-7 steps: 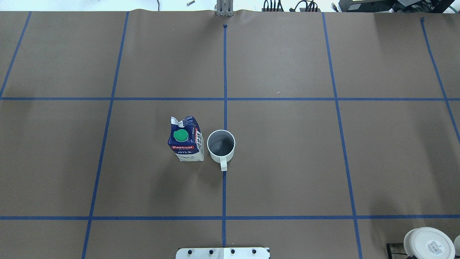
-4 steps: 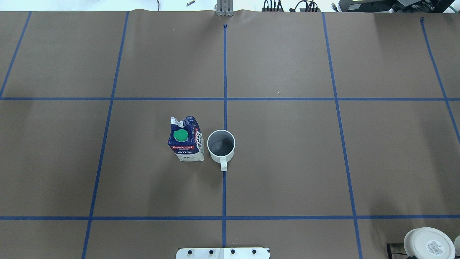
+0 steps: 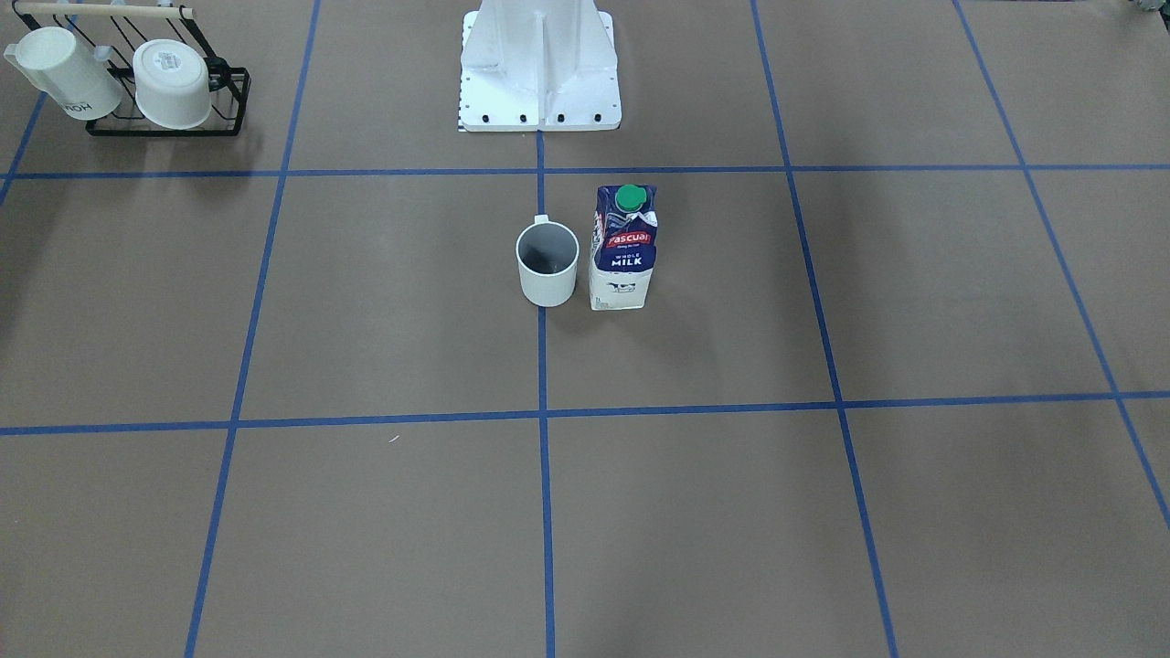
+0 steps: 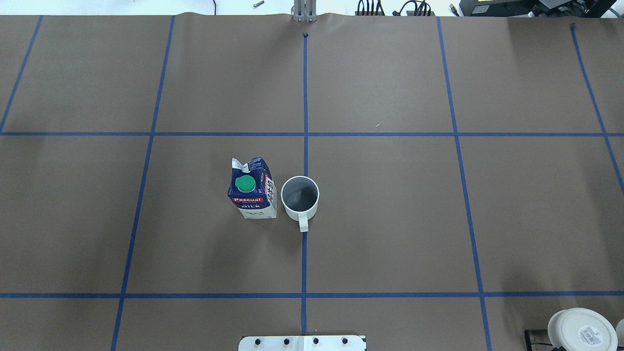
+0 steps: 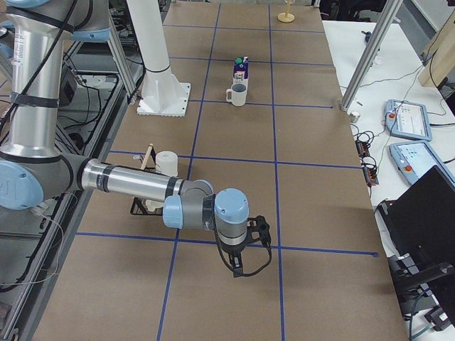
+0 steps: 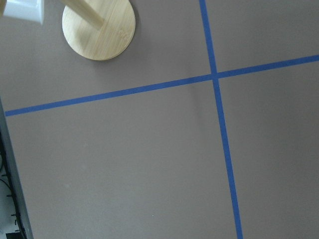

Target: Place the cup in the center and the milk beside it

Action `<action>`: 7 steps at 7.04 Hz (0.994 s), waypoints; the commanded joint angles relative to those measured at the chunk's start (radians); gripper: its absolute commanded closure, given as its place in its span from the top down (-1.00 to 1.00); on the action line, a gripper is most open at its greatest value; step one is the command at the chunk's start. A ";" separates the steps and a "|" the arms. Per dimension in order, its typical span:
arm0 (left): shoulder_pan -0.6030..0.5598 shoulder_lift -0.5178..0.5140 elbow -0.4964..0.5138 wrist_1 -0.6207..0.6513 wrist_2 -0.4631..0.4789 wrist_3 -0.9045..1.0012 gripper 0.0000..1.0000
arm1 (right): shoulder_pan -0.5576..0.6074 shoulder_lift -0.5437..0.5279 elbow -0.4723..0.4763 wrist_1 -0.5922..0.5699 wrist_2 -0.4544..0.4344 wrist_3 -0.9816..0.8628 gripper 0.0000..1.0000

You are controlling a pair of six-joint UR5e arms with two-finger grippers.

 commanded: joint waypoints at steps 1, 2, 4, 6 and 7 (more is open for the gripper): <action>0.002 0.036 0.039 -0.100 -0.004 -0.004 0.97 | 0.000 0.000 0.001 0.007 0.006 0.000 1.00; 0.011 0.105 0.047 -0.278 -0.001 -0.008 0.96 | 0.000 0.000 0.001 0.007 0.006 0.000 1.00; 0.011 0.124 0.041 -0.311 -0.018 -0.187 0.96 | 0.000 0.000 0.001 0.007 0.006 0.000 1.00; 0.011 0.124 0.039 -0.311 -0.067 -0.191 0.97 | 0.000 0.000 0.005 0.007 0.006 0.000 1.00; 0.011 0.124 0.039 -0.314 -0.077 -0.191 0.97 | 0.000 0.000 0.005 0.009 0.006 0.000 1.00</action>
